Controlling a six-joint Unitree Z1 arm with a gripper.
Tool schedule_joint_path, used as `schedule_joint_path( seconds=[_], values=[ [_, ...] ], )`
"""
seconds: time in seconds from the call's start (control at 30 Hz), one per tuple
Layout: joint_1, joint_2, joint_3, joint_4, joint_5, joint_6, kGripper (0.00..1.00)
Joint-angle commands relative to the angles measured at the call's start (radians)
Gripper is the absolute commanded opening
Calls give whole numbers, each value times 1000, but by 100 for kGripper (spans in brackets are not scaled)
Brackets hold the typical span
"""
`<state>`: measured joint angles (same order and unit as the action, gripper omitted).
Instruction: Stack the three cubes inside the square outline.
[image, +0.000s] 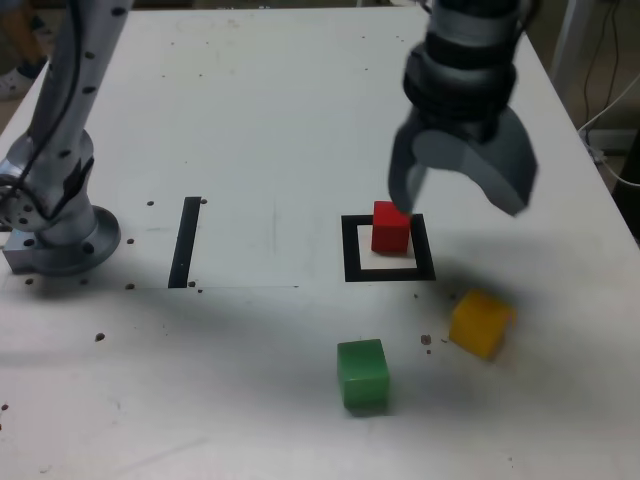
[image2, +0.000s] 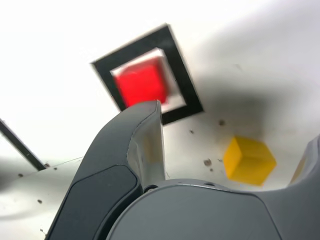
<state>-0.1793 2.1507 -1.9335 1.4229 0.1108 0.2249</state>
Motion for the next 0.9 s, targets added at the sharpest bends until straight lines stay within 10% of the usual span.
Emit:
schedule_joint_path(
  seconds=[0.0,0.63,0.87],
  values=[
    [-20,14,-19,7,-5,13,100],
    [-145,165,-102,1,-62,55,94],
    [-147,209,-142,-4,-72,58,54]
  ],
)
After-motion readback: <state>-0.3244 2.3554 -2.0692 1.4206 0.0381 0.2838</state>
